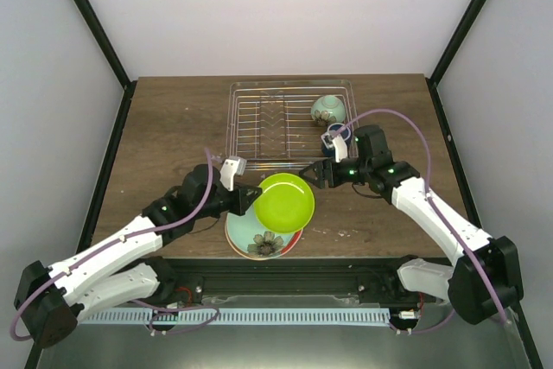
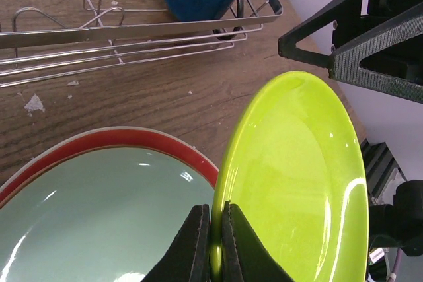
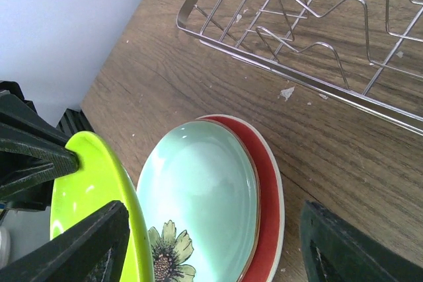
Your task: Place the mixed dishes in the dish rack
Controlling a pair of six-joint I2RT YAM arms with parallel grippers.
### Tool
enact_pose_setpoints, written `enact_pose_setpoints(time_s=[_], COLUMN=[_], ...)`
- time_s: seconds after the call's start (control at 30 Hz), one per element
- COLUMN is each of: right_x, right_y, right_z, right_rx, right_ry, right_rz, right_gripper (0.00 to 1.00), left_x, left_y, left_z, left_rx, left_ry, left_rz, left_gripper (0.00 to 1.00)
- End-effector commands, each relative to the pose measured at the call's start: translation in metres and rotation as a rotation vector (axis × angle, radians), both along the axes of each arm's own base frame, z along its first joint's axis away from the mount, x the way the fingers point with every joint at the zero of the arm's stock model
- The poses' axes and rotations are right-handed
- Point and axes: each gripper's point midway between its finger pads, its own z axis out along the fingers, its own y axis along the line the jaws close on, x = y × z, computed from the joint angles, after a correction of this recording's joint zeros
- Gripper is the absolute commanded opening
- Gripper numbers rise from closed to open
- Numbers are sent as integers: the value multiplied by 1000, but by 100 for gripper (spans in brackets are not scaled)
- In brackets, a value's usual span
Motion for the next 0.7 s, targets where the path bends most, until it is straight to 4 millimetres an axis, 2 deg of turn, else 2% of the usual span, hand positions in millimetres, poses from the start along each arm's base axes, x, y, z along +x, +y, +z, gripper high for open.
enact_pose_setpoints(time_s=[0.0, 0.2, 0.4, 0.57, 0.67], right_x=[-7, -16, -28, -31, -31], right_y=[6, 14, 26, 33, 35], right_z=[9, 5, -9, -17, -16], right_rx=[39, 87, 106, 113, 117], right_ry=[-24, 14, 63, 87, 81], right_rz=[41, 109, 188, 225, 238], right_gripper=[71, 71, 63, 45, 27], left_x=[1, 9, 20, 28, 33], left_y=[-1, 0, -4, -9, -11], left_z=[4, 3, 3, 6, 7], left_rx=[-16, -24, -42, -49, -46], left_ry=[-17, -19, -20, -34, -35], left_rz=[-11, -1, 2, 5, 10], left_gripper=[0, 0, 0, 0, 0])
